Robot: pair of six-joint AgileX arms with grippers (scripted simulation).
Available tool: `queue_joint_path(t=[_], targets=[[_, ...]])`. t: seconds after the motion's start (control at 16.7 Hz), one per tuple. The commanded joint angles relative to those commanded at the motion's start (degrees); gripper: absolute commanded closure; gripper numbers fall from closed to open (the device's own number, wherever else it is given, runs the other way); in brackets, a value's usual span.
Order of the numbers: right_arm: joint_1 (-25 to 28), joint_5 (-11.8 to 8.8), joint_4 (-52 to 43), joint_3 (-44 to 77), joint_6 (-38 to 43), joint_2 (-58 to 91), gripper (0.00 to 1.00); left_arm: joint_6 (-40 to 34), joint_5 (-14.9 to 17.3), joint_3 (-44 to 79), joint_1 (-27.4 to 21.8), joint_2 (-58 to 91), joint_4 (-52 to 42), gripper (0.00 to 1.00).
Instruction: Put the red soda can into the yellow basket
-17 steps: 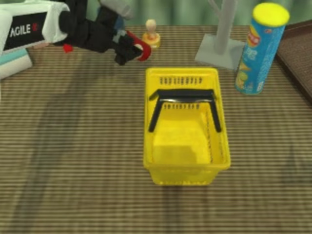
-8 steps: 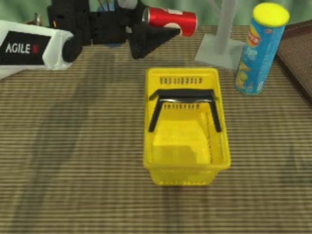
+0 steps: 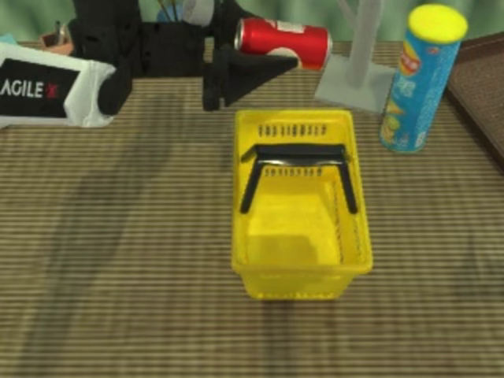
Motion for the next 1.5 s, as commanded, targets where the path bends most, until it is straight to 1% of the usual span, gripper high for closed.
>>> queue_joint_path(t=[0.18,0.3,0.66,0.96,1.5], targets=[[0.00,0.00,0.00,0.00,0.00,0.00,0.00,0.13,-0.07,0.18,0.34,0.43,0.09,1.00],[0.00,0.00,0.00,0.00,0.00,0.00,0.00,0.12,0.06,-0.12,0.46,2.42,2.24,1.00],[0.00,0.00,0.00,0.00,0.00,0.00,0.00,-0.23,0.15,-2.58,1.33,12.91,16.18,1.00],[0.00,0.00,0.00,0.00,0.00,0.00,0.00,-0.32,0.08,-3.10,1.48,14.36,17.75,1.00],[0.00,0.00,0.00,0.00,0.00,0.00,0.00,-0.32,0.08,-3.10,1.48,14.36,17.75,0.32]])
